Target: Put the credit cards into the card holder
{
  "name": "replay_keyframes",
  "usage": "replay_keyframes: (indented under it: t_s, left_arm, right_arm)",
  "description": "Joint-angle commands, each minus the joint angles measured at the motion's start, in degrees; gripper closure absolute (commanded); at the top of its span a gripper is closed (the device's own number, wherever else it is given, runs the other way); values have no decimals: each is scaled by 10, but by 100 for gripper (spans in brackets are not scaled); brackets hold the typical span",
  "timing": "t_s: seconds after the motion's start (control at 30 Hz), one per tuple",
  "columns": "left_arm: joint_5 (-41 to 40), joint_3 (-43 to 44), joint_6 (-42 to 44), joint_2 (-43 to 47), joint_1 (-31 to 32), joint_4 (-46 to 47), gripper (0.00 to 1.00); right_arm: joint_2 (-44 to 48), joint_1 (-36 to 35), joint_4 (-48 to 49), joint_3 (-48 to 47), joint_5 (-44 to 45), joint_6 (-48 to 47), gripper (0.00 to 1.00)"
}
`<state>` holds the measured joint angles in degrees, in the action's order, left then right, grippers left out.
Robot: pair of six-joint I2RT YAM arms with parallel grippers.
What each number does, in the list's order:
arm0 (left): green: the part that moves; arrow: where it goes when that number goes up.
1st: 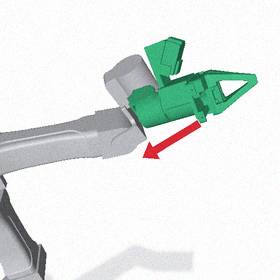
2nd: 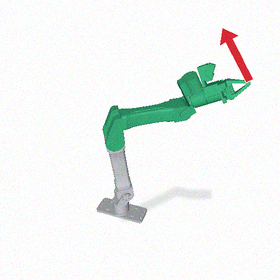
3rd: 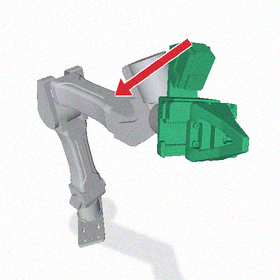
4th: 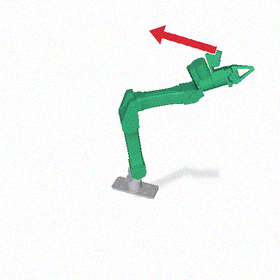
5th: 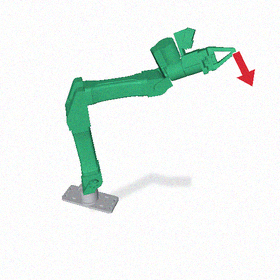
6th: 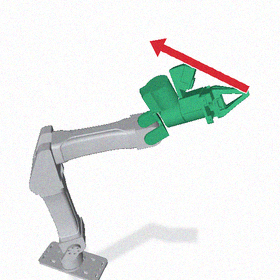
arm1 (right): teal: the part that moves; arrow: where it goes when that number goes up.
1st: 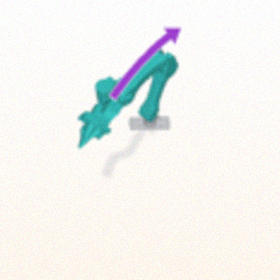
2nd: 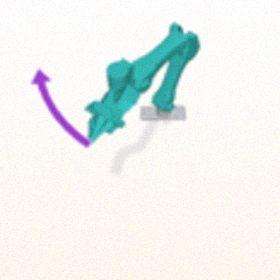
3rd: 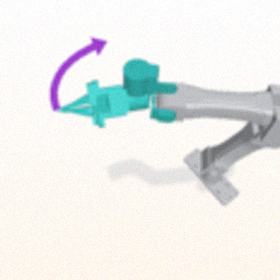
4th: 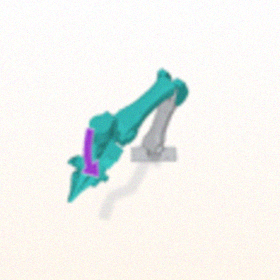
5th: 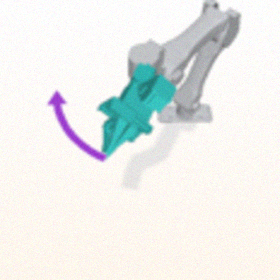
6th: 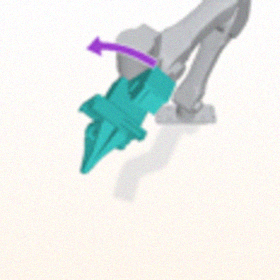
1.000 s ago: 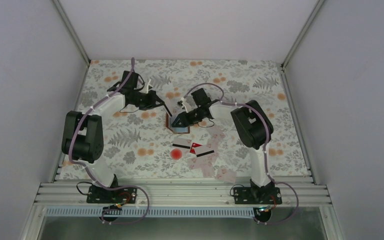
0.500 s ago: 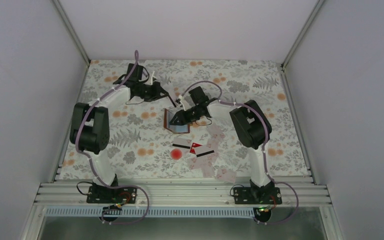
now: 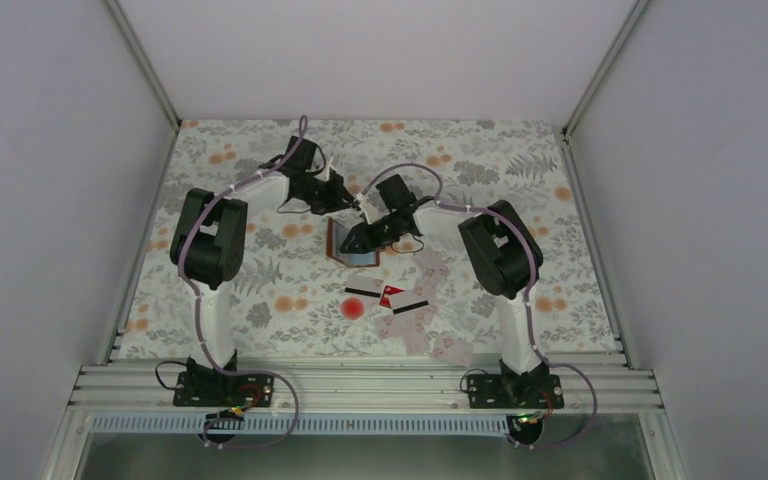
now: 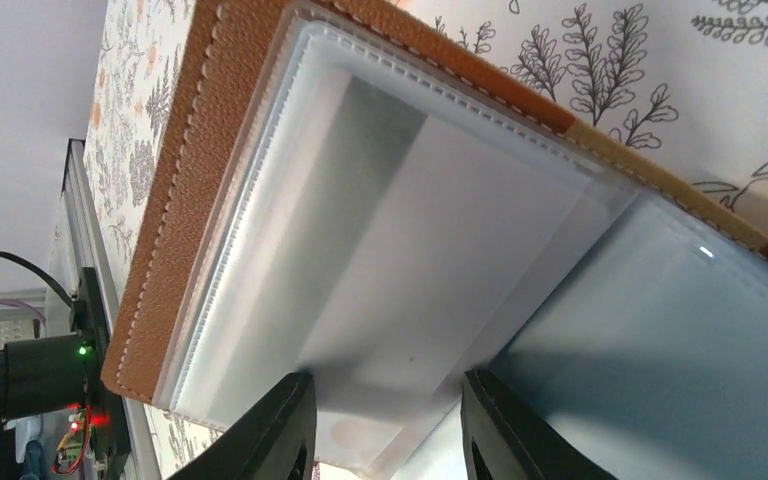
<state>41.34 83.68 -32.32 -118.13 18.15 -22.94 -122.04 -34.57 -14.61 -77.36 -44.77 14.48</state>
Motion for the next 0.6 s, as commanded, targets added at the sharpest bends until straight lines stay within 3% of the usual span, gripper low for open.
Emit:
replay_keyframes:
  t_s: [0.0, 0.27, 0.57]
  left_arm:
    - [52, -43, -43, 2, 12, 25, 98]
    - [64, -37, -44, 4, 19, 22, 98]
    - [23, 0, -14, 7, 24, -41, 98]
  right_arm:
    - [-13, -8, 3, -20, 9, -7, 62]
    - [-21, -11, 3, -22, 36, 5, 62]
    - [-32, -32, -15, -39, 92, 30, 62]
